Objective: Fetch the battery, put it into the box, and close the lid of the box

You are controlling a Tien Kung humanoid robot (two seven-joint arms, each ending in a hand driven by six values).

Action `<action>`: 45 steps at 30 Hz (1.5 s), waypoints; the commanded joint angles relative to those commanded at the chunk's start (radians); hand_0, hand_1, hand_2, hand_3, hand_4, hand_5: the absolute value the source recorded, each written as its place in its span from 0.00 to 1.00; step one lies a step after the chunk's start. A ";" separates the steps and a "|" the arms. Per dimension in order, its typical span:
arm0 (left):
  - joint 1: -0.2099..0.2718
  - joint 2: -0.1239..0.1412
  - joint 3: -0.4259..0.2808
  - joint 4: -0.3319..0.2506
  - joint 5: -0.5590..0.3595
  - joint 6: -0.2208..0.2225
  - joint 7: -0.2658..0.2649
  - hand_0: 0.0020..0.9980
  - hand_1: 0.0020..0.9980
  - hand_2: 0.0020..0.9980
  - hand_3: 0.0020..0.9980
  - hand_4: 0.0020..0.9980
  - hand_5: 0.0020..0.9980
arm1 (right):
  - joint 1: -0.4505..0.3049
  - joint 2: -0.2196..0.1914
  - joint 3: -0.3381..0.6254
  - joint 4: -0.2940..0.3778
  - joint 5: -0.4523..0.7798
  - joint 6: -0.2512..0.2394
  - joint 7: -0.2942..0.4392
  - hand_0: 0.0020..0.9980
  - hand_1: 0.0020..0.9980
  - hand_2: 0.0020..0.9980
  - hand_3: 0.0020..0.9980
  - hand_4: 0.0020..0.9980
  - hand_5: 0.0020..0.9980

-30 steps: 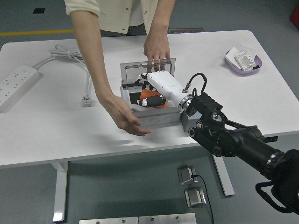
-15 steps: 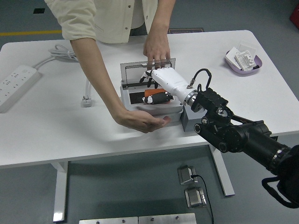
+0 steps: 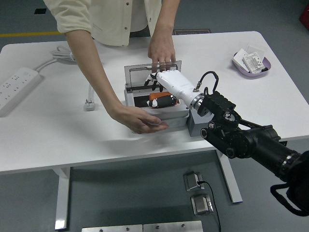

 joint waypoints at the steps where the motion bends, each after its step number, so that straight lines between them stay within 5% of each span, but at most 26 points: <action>1: 0.000 -0.001 0.000 0.000 0.000 0.000 0.000 0.59 0.69 0.71 0.76 0.81 0.91 | -0.001 -0.001 0.007 0.004 -0.003 0.000 -0.001 0.26 0.37 0.47 0.61 0.91 0.51; 11: 0.003 -0.004 0.000 0.000 0.002 -0.002 0.002 0.59 0.68 0.71 0.76 0.81 0.91 | 0.000 -0.010 0.058 0.026 -0.025 0.006 -0.008 0.27 0.37 0.47 0.61 0.92 0.52; 25: 0.009 -0.009 -0.002 0.000 0.000 0.000 0.002 0.59 0.68 0.71 0.76 0.81 0.91 | -0.061 -0.036 0.253 0.172 -0.103 0.065 -0.048 0.30 0.38 0.47 0.61 0.92 0.53; 45: -0.003 0.001 0.001 0.000 -0.002 0.000 0.006 0.59 0.68 0.71 0.76 0.81 0.91 | 0.069 -0.037 0.266 -0.049 -0.098 0.099 -0.049 0.32 0.39 0.50 0.65 0.94 0.65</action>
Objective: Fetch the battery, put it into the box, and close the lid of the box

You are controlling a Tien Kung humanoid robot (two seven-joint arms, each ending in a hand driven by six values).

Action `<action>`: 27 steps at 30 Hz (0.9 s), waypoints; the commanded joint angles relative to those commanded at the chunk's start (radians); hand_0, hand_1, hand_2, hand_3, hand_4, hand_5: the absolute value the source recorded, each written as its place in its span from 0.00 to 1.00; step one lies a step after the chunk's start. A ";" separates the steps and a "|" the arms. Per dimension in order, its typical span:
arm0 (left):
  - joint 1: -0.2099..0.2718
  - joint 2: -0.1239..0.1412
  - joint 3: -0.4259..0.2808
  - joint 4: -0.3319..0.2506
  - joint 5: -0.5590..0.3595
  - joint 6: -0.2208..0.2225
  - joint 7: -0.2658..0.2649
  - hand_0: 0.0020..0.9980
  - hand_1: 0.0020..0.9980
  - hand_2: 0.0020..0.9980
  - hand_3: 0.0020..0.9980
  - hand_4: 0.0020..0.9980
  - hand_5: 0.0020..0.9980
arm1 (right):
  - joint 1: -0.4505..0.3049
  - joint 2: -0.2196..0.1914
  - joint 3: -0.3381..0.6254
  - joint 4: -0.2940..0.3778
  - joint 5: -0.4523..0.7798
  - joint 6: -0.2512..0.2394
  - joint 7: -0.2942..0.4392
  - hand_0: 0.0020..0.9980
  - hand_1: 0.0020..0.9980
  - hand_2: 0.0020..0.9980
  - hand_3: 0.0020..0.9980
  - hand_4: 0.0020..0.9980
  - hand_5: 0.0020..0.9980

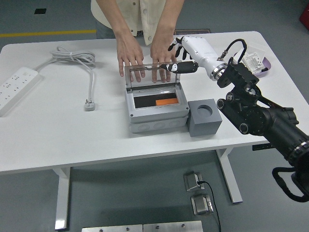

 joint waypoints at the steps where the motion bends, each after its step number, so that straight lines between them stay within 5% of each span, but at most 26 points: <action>1: -0.001 0.001 0.000 0.000 0.000 0.000 0.000 0.59 0.68 0.71 0.76 0.81 0.91 | 0.002 0.003 0.001 -0.008 0.000 0.000 0.001 0.32 0.39 0.50 0.65 0.94 0.65; 10: -0.008 0.006 0.000 0.000 0.002 -0.001 0.000 0.59 0.68 0.71 0.76 0.81 0.91 | 0.027 0.027 0.005 -0.065 0.013 0.002 0.008 0.33 0.40 0.51 0.65 0.95 0.66; 27: -0.018 0.016 -0.003 0.000 0.019 -0.004 -0.002 0.59 0.68 0.71 0.76 0.81 0.91 | 0.012 0.047 -0.024 -0.068 0.042 0.000 0.019 0.36 0.40 0.52 0.66 0.95 0.69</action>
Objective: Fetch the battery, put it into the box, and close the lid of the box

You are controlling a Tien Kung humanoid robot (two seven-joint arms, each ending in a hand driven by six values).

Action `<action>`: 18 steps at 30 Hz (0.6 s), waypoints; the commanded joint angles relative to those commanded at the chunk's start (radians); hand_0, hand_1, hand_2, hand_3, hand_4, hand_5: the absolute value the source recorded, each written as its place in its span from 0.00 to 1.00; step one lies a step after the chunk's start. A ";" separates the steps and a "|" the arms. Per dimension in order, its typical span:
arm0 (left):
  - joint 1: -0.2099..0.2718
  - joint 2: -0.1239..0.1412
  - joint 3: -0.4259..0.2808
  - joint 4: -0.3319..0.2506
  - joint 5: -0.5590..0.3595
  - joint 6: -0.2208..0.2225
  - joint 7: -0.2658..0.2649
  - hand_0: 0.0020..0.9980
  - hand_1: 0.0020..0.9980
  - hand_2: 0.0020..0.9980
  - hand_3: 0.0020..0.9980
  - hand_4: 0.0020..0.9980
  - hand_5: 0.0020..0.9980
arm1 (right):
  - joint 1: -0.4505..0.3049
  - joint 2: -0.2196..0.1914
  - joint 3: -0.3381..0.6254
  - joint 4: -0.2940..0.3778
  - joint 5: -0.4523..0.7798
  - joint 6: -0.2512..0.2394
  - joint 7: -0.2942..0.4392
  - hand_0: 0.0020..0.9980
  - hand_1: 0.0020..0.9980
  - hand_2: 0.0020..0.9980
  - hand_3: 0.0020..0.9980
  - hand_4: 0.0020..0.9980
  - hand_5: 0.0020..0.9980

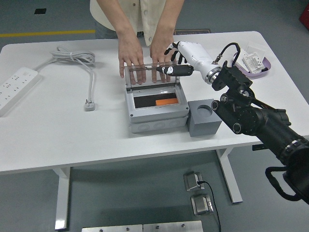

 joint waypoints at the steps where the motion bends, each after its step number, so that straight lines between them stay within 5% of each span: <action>1: 0.000 0.001 -0.001 0.000 0.001 0.000 0.000 0.59 0.68 0.71 0.76 0.81 0.91 | -0.001 0.000 0.000 0.000 0.000 0.000 0.000 0.36 0.40 0.52 0.66 0.95 0.69; 18: 0.008 0.001 -0.002 0.000 -0.005 0.002 0.003 0.59 0.68 0.71 0.76 0.81 0.92 | 0.017 -0.015 -0.019 0.019 -0.014 0.006 -0.032 0.38 0.41 0.52 0.66 0.96 0.73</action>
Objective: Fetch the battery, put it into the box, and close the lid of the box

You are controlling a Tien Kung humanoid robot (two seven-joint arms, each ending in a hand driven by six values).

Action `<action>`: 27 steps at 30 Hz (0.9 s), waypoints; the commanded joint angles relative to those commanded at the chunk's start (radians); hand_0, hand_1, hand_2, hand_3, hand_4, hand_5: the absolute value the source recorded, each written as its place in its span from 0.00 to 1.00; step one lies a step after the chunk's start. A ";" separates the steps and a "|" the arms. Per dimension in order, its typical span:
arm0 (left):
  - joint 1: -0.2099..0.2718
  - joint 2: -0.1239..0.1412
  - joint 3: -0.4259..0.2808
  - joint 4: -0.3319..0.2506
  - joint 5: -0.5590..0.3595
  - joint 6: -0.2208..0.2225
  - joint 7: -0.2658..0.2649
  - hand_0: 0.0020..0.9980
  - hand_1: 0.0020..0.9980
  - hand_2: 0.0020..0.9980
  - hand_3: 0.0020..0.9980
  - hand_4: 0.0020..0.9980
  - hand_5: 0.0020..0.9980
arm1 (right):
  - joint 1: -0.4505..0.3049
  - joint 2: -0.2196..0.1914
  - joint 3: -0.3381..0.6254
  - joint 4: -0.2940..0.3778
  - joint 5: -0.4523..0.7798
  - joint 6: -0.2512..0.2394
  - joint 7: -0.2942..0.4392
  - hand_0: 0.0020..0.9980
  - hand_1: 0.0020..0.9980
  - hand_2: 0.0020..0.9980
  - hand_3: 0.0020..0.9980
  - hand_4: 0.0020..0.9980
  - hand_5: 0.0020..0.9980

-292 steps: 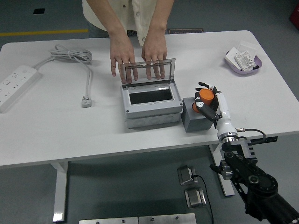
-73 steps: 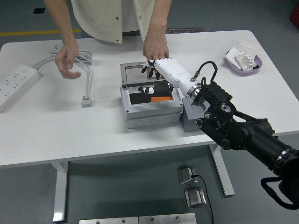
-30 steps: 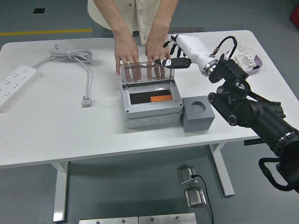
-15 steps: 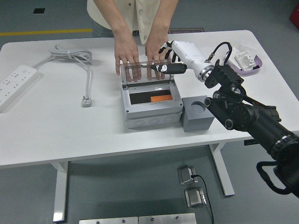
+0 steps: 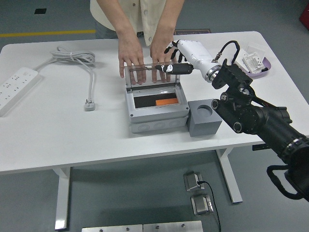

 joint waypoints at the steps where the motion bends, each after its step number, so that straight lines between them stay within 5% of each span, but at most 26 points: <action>1: 0.000 0.000 0.000 0.000 0.000 0.000 0.000 0.59 0.68 0.71 0.76 0.81 0.92 | 0.001 -0.001 -0.001 -0.001 0.001 0.000 -0.002 0.38 0.41 0.52 0.66 0.96 0.73; 27: 0.001 -0.010 0.013 0.000 -0.005 0.000 0.000 0.59 0.68 0.71 0.76 0.81 0.92 | 0.033 -0.019 -0.026 -0.014 0.031 0.019 -0.021 0.36 0.40 0.52 0.67 0.98 0.76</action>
